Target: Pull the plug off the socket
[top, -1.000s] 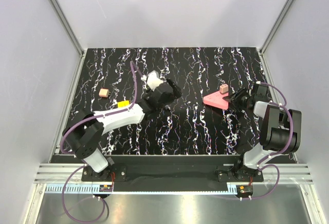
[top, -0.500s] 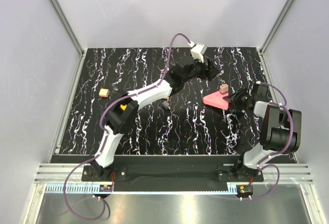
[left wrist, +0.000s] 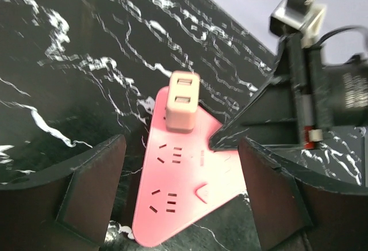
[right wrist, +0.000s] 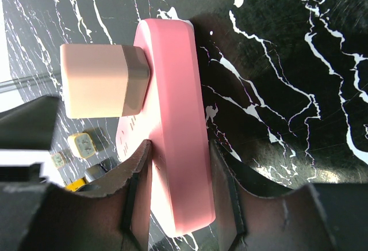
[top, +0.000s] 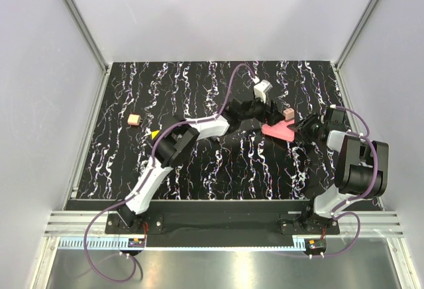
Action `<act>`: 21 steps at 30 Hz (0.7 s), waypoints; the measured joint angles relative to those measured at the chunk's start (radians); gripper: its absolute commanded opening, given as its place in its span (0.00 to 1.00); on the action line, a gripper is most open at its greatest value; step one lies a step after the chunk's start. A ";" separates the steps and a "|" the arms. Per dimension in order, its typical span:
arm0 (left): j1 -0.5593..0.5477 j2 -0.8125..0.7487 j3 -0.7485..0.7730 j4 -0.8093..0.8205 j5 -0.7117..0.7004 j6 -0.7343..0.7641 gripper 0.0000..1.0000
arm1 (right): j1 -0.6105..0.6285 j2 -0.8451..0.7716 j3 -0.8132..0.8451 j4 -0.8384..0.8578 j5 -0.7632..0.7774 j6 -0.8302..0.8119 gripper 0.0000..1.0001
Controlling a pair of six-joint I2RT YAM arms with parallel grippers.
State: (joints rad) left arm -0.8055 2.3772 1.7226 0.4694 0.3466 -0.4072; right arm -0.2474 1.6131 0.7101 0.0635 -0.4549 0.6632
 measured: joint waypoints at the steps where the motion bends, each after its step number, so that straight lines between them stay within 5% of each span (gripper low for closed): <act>1: -0.001 0.019 0.015 -0.001 0.005 -0.008 0.83 | 0.000 0.000 0.000 0.000 0.000 0.000 0.00; 21: -0.014 0.192 0.188 0.055 -0.045 -0.178 0.64 | 0.005 0.000 0.003 -0.001 0.010 0.000 0.00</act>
State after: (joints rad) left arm -0.8200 2.5694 1.9106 0.5240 0.3016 -0.5850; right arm -0.2420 1.6131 0.7136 0.0624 -0.4454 0.6632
